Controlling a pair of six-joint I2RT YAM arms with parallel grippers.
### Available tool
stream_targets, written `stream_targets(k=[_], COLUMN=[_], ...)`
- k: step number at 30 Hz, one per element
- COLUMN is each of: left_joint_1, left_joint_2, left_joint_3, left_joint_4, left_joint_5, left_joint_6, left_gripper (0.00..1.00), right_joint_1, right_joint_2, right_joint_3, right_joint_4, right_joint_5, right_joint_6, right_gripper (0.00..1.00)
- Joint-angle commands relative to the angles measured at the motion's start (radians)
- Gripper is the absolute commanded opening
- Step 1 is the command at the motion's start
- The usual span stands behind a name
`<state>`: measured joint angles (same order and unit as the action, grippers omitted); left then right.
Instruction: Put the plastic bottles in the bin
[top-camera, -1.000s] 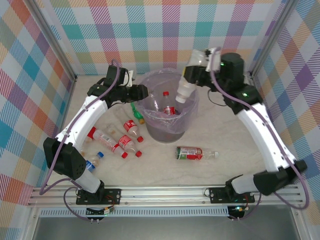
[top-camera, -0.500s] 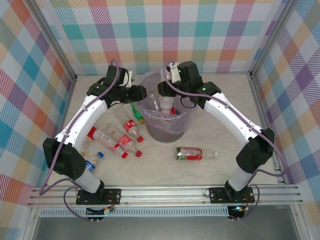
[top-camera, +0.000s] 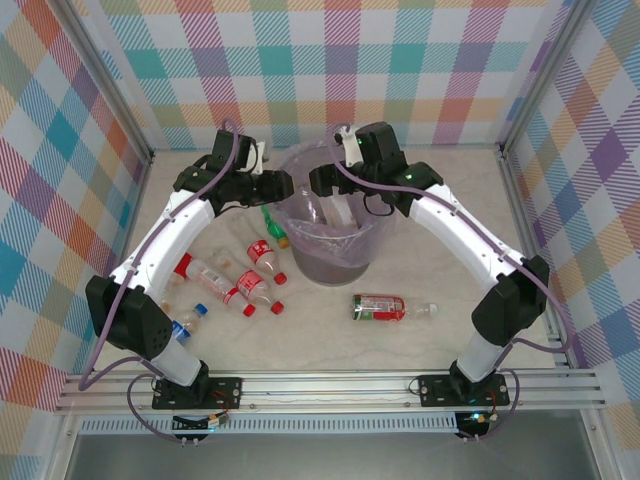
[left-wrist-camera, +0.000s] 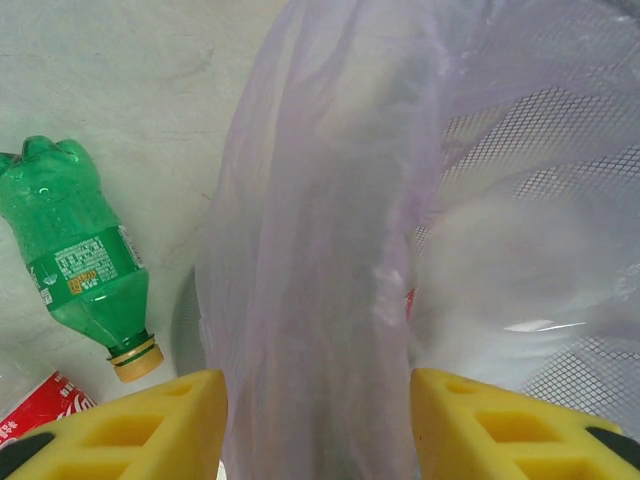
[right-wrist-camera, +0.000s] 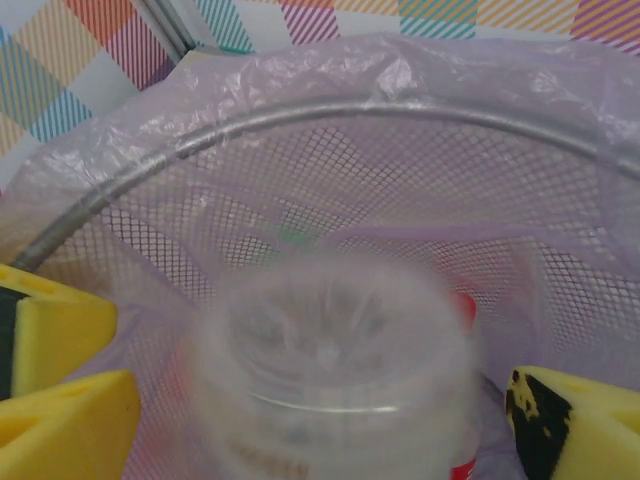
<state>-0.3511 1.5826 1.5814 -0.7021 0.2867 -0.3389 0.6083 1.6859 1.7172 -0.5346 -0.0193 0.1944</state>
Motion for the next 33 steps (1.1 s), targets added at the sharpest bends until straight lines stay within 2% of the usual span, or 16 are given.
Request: stream_targets(k=[1, 7, 12, 15, 20, 22, 25, 28, 33], left_joint_1=[-0.001, 0.001, 0.001, 0.003, 0.006, 0.006, 0.009, 0.010, 0.013], left_joint_2=[-0.004, -0.032, -0.032, -0.026, -0.015, -0.009, -0.010, -0.021, -0.024], left_joint_3=[0.015, 0.002, -0.001, -0.001, 0.003, 0.006, 0.007, -0.006, -0.007], left_joint_4=[0.026, 0.026, 0.026, 0.027, 0.026, 0.024, 0.022, 0.031, 0.027], left_joint_5=[0.001, -0.017, -0.014, -0.005, 0.000, 0.004, 0.018, 0.010, 0.015], left_joint_6=[0.031, 0.044, 0.045, 0.043, 0.040, 0.041, 0.037, 0.037, 0.038], left_gripper=[0.51, 0.51, 0.51, 0.51, 0.51, 0.51, 0.51, 0.51, 0.51], right_joint_1=[0.001, 0.004, -0.007, -0.058, -0.178, -0.192, -0.193, -0.193, -0.193], right_joint_2=[-0.027, -0.101, -0.201, -0.366, -0.685, -0.780, -0.864, -0.920, -1.031], right_joint_3=[0.094, 0.190, 0.200, 0.035, -0.281, -0.385, -0.556, -0.750, -0.998], right_joint_4=[-0.053, -0.136, -0.301, -0.335, -0.450, -0.512, -0.559, -0.513, -0.366], right_joint_5=[-0.025, -0.016, 0.107, 0.132, 0.159, 0.173, 0.106, 0.027, -0.028], right_joint_6=[0.011, 0.043, 0.081, 0.164, 0.334, 0.415, 0.546, 0.677, 0.869], right_gripper=[0.99, 0.99, 0.99, 1.00, 0.95, 0.95, 0.95, 0.95, 0.96])
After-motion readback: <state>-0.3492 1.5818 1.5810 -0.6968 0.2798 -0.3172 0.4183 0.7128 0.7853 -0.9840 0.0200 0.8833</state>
